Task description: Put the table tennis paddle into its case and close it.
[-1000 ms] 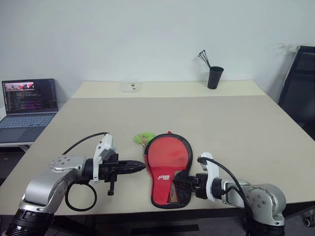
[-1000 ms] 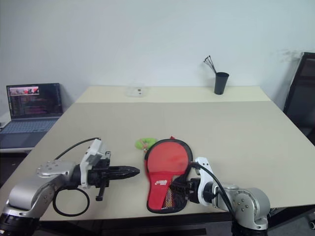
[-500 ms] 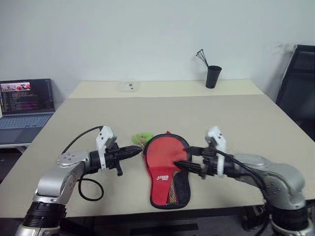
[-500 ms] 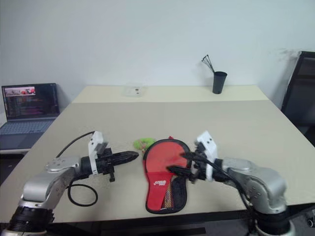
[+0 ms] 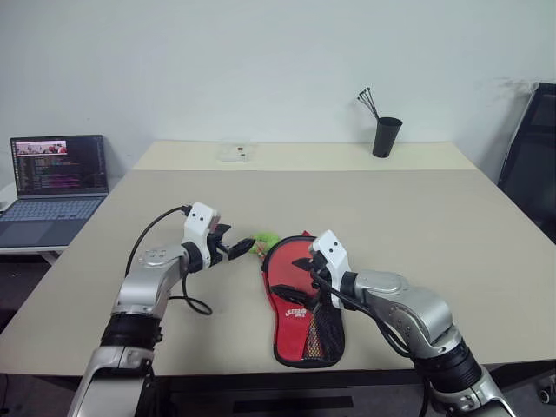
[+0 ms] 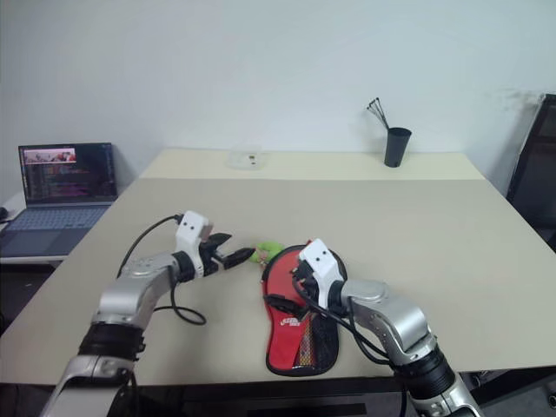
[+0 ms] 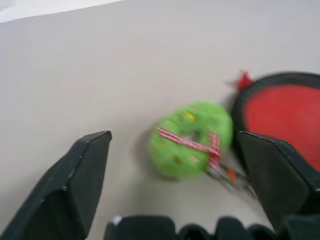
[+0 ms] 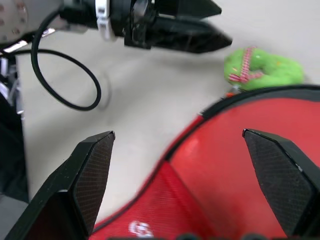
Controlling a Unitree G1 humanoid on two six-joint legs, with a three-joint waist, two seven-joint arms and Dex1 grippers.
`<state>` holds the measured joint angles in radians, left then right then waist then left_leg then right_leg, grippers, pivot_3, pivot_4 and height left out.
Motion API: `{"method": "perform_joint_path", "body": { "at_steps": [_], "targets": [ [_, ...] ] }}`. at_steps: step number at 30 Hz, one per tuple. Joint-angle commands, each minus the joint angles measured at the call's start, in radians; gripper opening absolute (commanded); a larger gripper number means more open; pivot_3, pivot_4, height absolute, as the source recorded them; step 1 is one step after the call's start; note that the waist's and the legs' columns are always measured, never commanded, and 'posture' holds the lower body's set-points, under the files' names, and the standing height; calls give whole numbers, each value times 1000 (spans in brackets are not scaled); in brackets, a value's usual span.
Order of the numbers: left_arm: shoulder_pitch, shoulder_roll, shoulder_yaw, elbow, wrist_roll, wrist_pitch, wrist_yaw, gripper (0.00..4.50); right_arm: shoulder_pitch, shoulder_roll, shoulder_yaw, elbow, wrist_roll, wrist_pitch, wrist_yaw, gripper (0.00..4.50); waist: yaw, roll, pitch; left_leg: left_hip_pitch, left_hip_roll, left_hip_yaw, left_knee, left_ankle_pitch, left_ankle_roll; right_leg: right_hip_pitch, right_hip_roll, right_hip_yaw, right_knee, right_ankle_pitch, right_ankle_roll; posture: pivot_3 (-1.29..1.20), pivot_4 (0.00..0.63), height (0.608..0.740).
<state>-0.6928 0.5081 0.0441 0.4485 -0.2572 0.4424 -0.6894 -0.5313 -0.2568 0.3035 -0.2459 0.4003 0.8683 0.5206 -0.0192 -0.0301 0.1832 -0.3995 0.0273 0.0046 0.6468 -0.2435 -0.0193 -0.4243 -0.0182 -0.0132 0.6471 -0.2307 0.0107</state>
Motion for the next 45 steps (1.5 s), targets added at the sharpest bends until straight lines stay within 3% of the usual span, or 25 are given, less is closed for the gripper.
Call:
{"method": "perform_joint_path", "body": {
  "at_steps": [1,8,14,21,27,37,45],
  "targets": [
    [-84,-33,-2,112,14,-4,-1,4458,-14,12,4,-17,-12,-28,10,4500,0,0,0,0,0,0,0,0,0,0,0,0,0,0,0,0,150,740],
    [-215,-77,-61,392,109,-107,-40,4458,-2,31,1,-21,-30,-28,-2,4500,-7,0,0,0,0,0,0,0,0,0,1,-1,1,0,0,0,150,740],
    [-242,-87,-79,490,156,-167,-64,4458,11,32,-8,-31,-35,-23,-13,4500,-8,0,0,0,0,0,0,0,0,0,1,0,1,0,0,0,150,740],
    [-209,-96,-71,483,166,-177,-55,2088,-5,41,-1,-6,-75,-65,-35,4500,-8,-1,0,1,0,0,0,0,0,0,1,0,2,0,0,0,150,740],
    [-170,-108,-55,425,156,-153,-39,68,-62,101,40,163,-181,-207,-60,4500,-11,-1,-1,5,0,1,0,0,0,2,1,0,5,0,0,0,150,740],
    [-178,-105,-62,418,180,-176,-13,28,-62,129,82,285,-281,-197,-64,4500,-11,-1,-1,5,0,1,0,0,0,2,0,1,5,3,-5,0,150,740],
    [-387,-123,-121,698,299,-400,50,28,14,124,96,239,-301,-137,-67,4500,-9,-2,-2,6,-1,1,1,0,0,2,0,0,8,0,0,0,150,740]
  ]
}}
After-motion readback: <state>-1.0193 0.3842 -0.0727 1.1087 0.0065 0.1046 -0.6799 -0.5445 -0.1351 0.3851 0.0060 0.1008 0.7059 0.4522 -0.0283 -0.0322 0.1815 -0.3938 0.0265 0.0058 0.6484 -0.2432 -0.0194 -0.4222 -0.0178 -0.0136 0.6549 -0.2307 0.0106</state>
